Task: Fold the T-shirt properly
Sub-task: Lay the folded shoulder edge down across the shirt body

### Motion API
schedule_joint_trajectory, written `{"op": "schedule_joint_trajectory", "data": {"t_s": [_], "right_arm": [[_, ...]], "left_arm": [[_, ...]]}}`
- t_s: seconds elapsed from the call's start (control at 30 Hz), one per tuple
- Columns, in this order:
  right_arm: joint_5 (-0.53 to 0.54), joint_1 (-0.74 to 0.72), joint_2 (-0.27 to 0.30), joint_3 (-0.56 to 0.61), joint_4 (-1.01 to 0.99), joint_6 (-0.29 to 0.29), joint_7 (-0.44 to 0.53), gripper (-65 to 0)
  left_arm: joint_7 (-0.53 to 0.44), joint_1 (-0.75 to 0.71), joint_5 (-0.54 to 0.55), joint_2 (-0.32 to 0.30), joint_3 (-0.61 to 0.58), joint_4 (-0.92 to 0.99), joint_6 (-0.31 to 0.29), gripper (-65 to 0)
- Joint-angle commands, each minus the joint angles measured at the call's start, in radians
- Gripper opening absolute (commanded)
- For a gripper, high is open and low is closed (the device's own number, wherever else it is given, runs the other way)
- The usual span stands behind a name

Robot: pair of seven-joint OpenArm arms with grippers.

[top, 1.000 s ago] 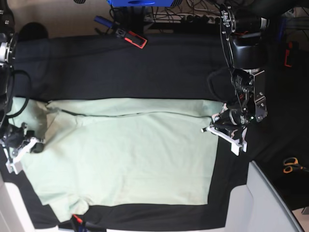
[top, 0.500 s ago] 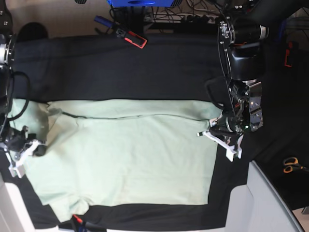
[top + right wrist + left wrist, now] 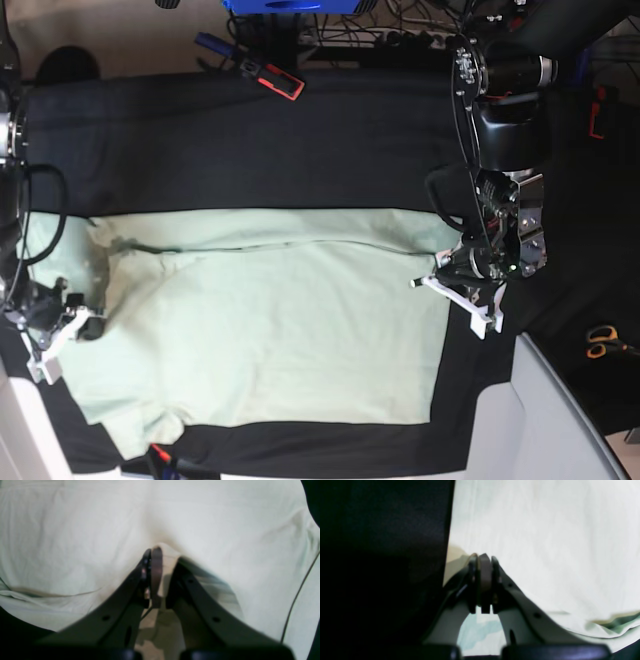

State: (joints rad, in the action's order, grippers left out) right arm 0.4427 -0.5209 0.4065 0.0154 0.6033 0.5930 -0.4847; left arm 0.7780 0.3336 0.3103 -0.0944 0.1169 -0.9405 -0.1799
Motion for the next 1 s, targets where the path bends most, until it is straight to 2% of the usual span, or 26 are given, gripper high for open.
{"op": "schedule_joint_trajectory", "data": {"t_s": [0.0,0.13,0.23,0.43,0.8,0.97], "right_arm": [[0.015,-0.035,0.019,-0.004,0.008,0.005,0.028,-65.0],[0.015,-0.038,0.019,0.037,0.0,0.005,0.062,-65.0],[0.015,-0.046,0.019,0.064,0.0,0.005,0.068,-65.0],[0.015,-0.048,0.019,0.065,0.0,0.003,0.102,-65.0],[0.015,-0.087,0.021,0.067,-0.041,0.005,0.103,-65.0],[0.015,-0.089,0.021,0.128,-0.042,0.005,0.14,-65.0]], "left_arm": [[-0.015,0.04,0.007,-0.006,0.0,-0.007,0.0,-65.0],[-0.016,0.071,0.007,-0.006,-0.001,0.048,0.0,-65.0],[-0.061,0.08,0.005,-0.006,-0.001,0.07,0.0,-65.0],[-0.079,0.097,-0.104,0.003,-0.001,0.131,0.0,-65.0],[-0.079,0.106,-0.102,-0.006,-0.001,0.13,0.0,-65.0],[-0.079,0.106,-0.102,-0.006,0.0,0.13,0.0,-65.0]]}}
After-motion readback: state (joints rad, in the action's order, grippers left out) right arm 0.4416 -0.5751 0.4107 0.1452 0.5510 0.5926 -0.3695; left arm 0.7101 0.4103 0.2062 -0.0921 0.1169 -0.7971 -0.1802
